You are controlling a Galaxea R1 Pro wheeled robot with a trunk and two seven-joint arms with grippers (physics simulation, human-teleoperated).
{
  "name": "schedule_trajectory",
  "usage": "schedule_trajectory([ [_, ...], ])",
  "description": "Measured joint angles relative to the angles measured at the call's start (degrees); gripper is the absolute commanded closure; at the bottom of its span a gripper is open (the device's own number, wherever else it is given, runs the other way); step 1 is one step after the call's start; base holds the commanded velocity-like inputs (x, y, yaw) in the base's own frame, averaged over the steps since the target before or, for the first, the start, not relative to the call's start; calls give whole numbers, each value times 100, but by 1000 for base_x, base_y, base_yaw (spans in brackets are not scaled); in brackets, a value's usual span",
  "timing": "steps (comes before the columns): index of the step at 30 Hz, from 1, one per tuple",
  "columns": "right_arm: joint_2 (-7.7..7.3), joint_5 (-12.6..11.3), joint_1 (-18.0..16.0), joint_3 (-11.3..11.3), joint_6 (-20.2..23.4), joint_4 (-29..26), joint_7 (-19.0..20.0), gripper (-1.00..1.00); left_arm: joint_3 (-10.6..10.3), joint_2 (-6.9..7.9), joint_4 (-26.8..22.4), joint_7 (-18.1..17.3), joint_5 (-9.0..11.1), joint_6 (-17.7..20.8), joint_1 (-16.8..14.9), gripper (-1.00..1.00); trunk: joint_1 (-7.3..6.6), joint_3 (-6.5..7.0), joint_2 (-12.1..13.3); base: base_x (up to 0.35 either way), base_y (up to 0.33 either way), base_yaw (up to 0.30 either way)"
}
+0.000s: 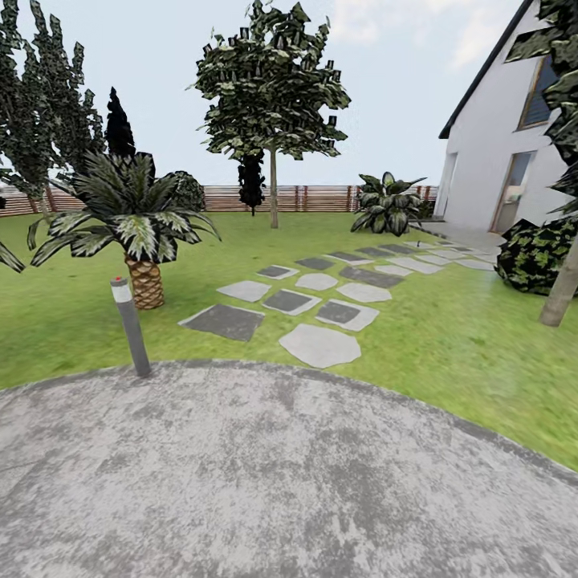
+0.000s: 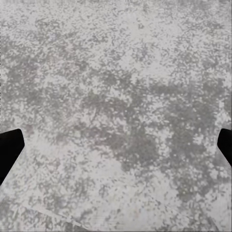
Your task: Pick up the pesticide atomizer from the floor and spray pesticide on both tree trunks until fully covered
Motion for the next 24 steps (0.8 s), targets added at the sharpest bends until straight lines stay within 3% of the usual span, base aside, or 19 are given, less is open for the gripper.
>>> schedule_trajectory([
  [24,32,-16,0,0,2,1,7,-100,-26,-17,2,6,-6,14,0,-100,0,0,0,350,60,0],
])
